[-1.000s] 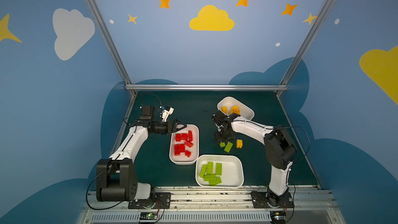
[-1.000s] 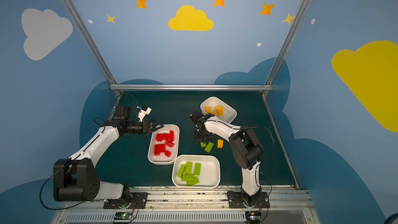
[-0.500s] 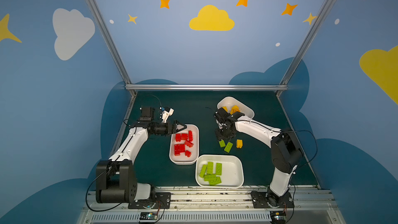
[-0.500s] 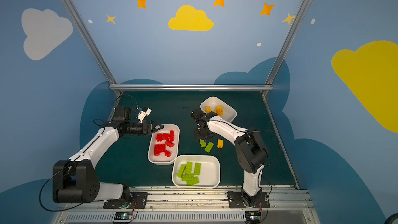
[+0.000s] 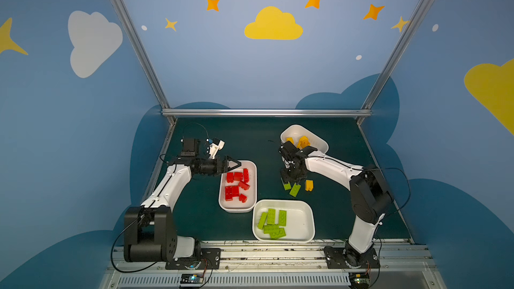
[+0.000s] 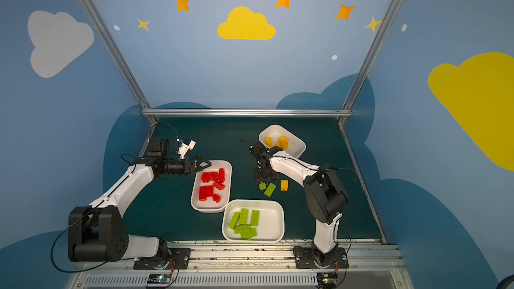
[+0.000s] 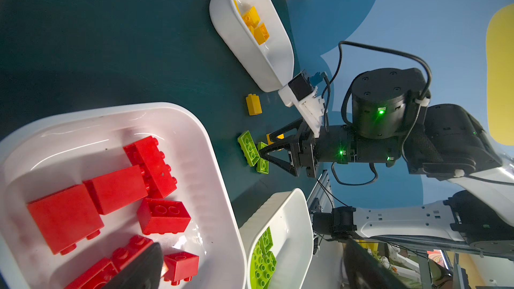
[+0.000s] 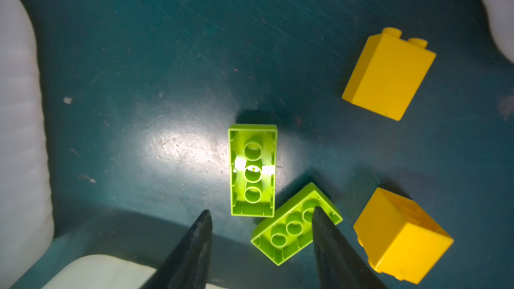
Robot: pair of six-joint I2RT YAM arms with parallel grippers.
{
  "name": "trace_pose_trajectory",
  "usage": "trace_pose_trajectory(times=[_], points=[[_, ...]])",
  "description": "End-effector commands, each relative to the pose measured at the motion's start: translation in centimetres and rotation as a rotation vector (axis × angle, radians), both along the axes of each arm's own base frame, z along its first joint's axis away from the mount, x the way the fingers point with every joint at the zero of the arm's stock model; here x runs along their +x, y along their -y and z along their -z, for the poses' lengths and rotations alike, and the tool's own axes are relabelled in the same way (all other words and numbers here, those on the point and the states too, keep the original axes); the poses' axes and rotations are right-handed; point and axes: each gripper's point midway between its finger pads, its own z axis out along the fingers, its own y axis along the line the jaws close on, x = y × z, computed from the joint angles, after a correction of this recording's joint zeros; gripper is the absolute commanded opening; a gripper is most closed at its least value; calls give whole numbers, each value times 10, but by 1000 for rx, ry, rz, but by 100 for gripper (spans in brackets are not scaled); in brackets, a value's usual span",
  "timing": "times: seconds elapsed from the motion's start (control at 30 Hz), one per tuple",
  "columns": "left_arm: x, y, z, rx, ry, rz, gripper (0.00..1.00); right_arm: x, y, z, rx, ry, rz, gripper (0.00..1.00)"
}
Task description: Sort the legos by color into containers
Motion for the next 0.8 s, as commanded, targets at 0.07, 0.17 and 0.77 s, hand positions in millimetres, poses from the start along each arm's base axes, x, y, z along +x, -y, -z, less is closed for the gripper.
trace_pose_trajectory(times=[0.07,0.17,0.77], points=[[1,0,-2,-5,8,5,99,2,-4,-6,33,15,-2,57],[1,0,0,-2,4,4,100,4,-4,-11,37,35,-3,57],[3,-1,-1,7,4,6,99,23,-1,-116,187,384,-112,88]])
